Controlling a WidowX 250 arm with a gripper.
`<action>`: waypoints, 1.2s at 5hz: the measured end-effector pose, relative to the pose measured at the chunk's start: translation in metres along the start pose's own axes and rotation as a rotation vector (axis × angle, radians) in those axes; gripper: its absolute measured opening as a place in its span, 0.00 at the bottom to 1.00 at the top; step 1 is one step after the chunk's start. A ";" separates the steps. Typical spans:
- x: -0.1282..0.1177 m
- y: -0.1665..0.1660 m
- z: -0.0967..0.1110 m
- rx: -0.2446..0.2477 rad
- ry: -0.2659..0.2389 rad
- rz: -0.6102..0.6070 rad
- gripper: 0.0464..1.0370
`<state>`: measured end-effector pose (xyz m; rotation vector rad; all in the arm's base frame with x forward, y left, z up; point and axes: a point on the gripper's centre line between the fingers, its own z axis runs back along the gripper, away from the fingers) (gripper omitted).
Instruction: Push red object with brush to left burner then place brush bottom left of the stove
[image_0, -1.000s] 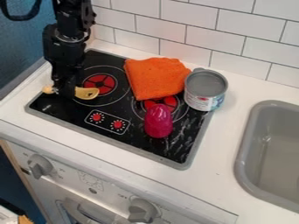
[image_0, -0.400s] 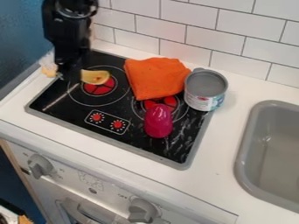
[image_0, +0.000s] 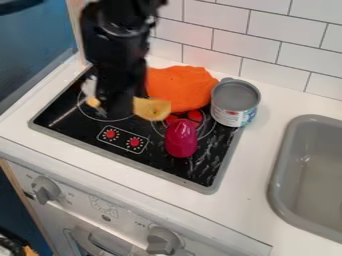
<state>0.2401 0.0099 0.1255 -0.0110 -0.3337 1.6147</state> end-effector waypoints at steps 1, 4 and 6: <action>-0.044 0.008 0.009 -0.020 0.078 -0.119 0.28; -0.122 0.013 -0.027 0.081 0.221 -0.333 0.28; -0.127 0.008 -0.042 0.120 0.266 -0.374 0.28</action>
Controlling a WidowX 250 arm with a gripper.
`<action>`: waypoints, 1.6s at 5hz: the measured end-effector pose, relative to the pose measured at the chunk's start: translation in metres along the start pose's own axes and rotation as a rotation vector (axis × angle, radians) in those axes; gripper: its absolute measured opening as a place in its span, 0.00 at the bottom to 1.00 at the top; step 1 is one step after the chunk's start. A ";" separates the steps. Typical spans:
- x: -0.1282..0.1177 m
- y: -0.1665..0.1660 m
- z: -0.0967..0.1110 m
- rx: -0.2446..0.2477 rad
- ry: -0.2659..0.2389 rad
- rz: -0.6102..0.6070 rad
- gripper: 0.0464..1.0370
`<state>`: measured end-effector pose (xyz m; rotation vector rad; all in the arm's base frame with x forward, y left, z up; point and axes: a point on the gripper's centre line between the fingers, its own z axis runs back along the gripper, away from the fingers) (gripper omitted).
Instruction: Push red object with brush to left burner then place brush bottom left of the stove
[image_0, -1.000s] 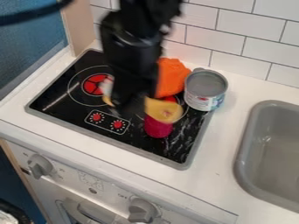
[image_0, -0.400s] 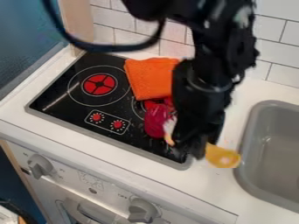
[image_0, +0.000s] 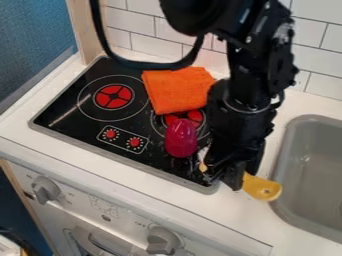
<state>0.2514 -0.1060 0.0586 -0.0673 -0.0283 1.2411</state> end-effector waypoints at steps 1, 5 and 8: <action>0.014 -0.003 -0.001 0.001 -0.004 0.040 0.28; 0.096 -0.016 0.000 0.006 -0.057 0.249 0.28; 0.177 -0.007 -0.004 0.038 -0.124 0.451 0.28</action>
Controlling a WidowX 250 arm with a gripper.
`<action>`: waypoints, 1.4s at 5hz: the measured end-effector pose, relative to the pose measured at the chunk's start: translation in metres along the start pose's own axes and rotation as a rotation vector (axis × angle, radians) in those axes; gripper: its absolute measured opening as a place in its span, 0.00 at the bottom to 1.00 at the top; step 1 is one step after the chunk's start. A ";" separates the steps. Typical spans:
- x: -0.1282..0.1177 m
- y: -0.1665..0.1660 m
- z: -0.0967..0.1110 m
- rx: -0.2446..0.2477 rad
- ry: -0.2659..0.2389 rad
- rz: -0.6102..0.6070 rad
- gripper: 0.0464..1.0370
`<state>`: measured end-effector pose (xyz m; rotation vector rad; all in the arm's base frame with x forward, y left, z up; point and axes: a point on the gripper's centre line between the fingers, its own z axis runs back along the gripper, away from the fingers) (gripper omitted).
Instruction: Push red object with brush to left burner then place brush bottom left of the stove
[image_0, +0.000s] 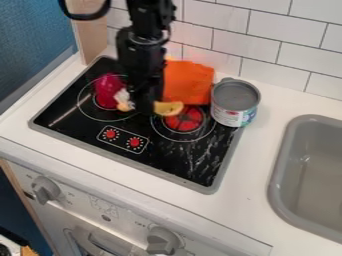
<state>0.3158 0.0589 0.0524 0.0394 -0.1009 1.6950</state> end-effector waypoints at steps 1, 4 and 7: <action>0.019 -0.007 -0.001 0.010 -0.035 0.046 0.28; 0.042 -0.012 -0.006 0.013 -0.058 0.098 0.28; 0.037 0.034 0.012 -0.081 -0.188 0.039 0.28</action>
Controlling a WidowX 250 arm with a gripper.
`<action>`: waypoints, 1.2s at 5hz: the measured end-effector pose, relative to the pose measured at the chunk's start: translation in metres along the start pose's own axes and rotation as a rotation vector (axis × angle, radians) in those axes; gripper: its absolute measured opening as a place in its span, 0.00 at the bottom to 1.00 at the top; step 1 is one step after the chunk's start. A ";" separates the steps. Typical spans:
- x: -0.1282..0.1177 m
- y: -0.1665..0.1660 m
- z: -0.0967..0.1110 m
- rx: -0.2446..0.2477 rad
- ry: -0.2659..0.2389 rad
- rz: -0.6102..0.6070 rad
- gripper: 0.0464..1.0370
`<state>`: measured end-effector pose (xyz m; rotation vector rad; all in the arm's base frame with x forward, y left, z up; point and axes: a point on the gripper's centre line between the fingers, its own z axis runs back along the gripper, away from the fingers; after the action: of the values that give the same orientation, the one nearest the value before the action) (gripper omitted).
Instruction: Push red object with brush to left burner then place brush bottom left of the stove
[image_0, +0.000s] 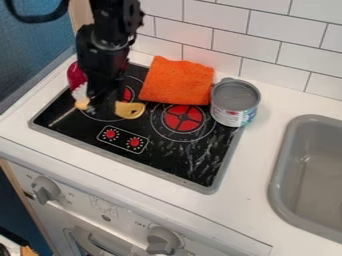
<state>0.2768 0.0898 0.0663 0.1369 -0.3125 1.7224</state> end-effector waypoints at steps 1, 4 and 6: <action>0.020 0.005 -0.009 -0.014 -0.089 0.032 0.28; 0.047 0.018 -0.036 0.086 -0.157 0.088 0.34; 0.048 0.021 -0.036 0.124 -0.148 0.087 0.93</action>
<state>0.2504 0.1420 0.0419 0.3464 -0.3243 1.8222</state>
